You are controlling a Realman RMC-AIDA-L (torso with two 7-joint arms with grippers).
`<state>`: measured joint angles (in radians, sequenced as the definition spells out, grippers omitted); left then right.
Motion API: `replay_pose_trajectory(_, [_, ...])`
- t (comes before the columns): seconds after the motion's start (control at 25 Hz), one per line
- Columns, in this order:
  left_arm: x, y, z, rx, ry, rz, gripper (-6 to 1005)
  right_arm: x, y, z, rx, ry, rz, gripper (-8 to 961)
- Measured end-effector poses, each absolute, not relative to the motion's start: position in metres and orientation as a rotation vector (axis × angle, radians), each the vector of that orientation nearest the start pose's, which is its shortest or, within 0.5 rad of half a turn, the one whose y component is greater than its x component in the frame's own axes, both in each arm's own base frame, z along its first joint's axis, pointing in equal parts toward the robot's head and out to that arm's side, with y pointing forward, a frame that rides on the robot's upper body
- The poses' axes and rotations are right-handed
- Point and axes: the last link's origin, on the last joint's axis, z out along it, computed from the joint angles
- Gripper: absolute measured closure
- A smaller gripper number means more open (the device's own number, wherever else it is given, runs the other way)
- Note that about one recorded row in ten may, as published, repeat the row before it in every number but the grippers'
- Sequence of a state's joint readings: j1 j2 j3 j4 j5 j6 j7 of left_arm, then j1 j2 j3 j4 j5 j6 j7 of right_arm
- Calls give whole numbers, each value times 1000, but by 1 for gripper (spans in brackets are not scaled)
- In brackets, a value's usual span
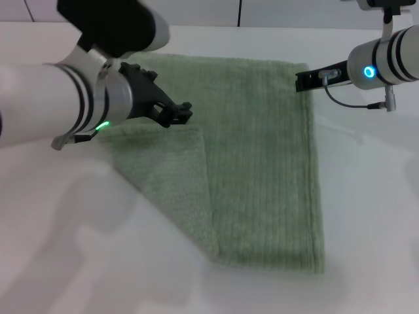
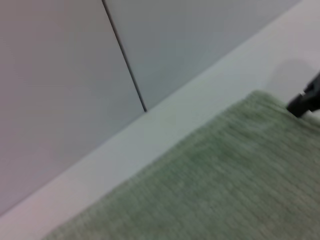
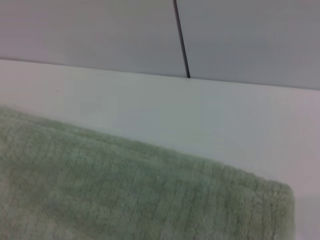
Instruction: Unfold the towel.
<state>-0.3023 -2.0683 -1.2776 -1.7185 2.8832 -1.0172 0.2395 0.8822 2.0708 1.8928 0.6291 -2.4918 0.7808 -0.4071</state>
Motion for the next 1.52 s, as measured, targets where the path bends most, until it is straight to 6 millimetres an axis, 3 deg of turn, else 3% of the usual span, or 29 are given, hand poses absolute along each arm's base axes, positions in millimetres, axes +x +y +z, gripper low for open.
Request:
replay_pose_trajectory(0.44, [-144,340,-34,-2303,-616,226,226,195,454,-50,-2179,1220,-13,954])
replay_pose_trajectory(1.0, [-142,335,-44,-2333,-587,242,226,214,448,-56,-2148,1267,-44,954])
replay_pose_trajectory(1.52, [-142,340,-54,-2342,-542,206,227,212,448,-57,-2152,1267,-45,953])
